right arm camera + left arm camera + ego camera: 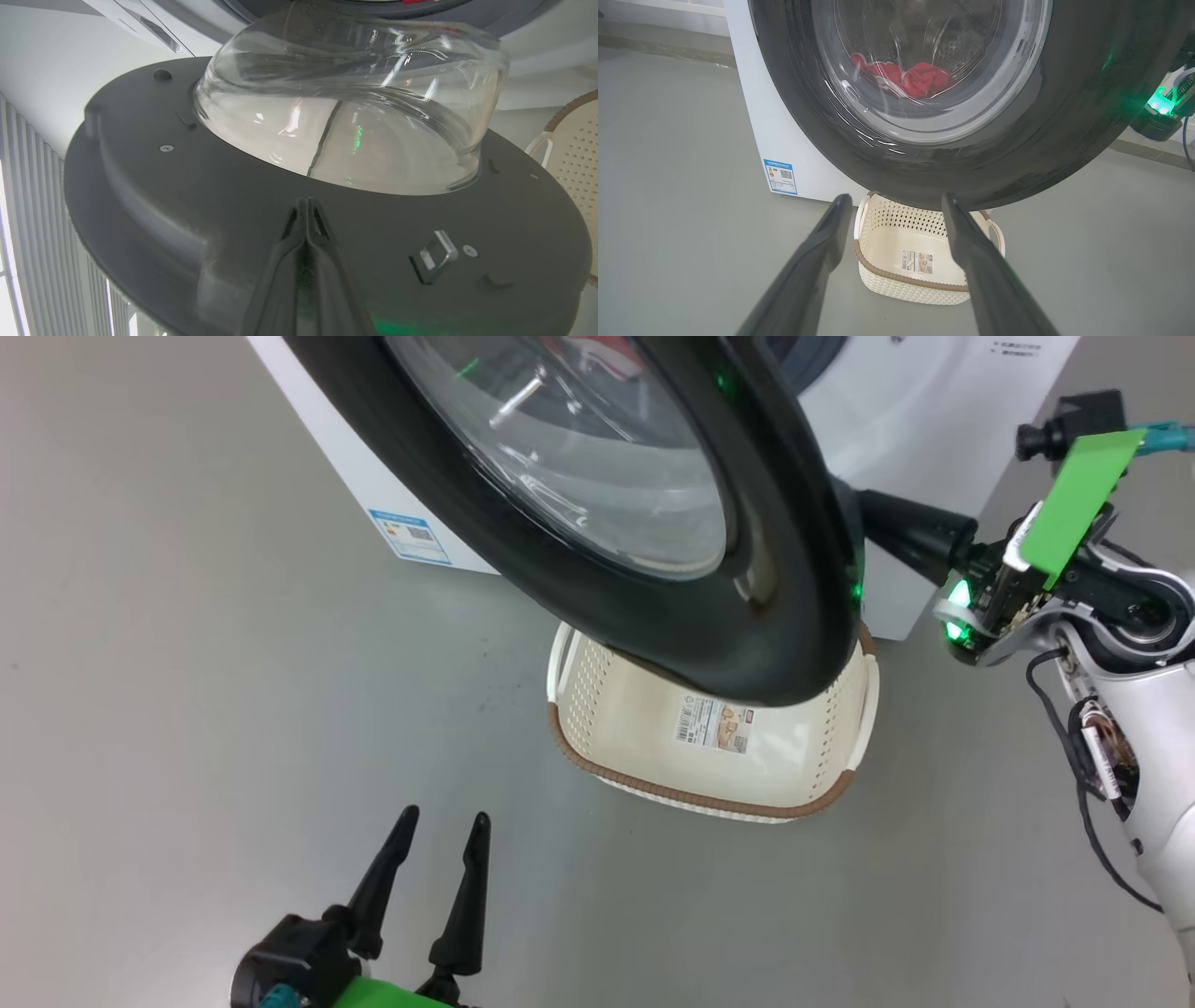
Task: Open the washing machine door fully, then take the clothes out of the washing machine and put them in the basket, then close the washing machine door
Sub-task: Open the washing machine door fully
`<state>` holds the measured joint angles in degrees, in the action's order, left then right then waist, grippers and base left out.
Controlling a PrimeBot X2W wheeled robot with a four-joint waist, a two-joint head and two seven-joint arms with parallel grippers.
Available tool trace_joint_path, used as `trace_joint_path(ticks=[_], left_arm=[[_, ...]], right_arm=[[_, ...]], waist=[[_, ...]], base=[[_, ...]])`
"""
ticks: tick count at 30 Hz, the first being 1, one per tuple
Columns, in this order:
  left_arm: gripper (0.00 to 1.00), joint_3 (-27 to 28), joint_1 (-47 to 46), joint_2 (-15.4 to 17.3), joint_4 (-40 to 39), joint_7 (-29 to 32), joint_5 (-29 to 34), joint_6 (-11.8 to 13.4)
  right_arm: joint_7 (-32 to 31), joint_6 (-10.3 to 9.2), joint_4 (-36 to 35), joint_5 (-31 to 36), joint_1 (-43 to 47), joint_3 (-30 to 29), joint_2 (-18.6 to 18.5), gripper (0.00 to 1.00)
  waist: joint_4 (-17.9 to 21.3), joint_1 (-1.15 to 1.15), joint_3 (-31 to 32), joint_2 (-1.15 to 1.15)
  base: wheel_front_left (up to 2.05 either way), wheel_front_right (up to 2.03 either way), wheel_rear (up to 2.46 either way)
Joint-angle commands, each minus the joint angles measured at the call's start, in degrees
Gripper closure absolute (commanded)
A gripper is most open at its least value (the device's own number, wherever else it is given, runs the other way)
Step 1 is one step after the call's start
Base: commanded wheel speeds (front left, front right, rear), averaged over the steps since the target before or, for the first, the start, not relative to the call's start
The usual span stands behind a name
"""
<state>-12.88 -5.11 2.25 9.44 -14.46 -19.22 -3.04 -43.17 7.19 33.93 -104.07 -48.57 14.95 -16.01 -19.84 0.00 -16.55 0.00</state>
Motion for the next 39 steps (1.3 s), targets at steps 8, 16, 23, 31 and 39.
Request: trace_joint_path(ticks=[8,16,23,31,39], left_arm=[[0.00,1.03,0.46,0.63,-0.63,-0.54,0.19,0.34],[0.00,1.08,2.09,0.63,-0.69,-0.54,0.59,0.96],[0.00,2.12,3.40,0.63,-0.54,-0.54,0.98,1.38],[0.00,3.19,4.57,0.63,-0.60,-0.54,1.95,1.56],[0.00,5.04,5.11,0.63,-1.81,-0.54,1.81,2.13]], right_arm=[[-4.59,0.30,-2.37,2.08,4.46,1.40,3.58,1.00],[-6.18,0.30,-6.11,5.08,9.18,1.87,6.97,1.00],[-6.58,0.30,-8.10,7.79,12.40,2.39,9.45,1.00],[-6.47,0.30,-9.04,8.76,14.36,2.69,11.89,1.00],[-5.21,0.30,-9.66,9.35,14.29,5.39,12.99,1.00]], waist=[[-1.79,0.00,3.40,0.00],[-4.22,0.00,5.95,0.00],[-7.07,0.00,8.23,0.00],[-9.75,0.00,10.37,0.00],[-10.16,0.00,10.31,0.00]], base=[[0.00,0.00,0.00],[0.00,0.00,0.00],[0.00,0.00,0.00],[0.00,0.00,0.00],[0.00,0.00,0.00]])
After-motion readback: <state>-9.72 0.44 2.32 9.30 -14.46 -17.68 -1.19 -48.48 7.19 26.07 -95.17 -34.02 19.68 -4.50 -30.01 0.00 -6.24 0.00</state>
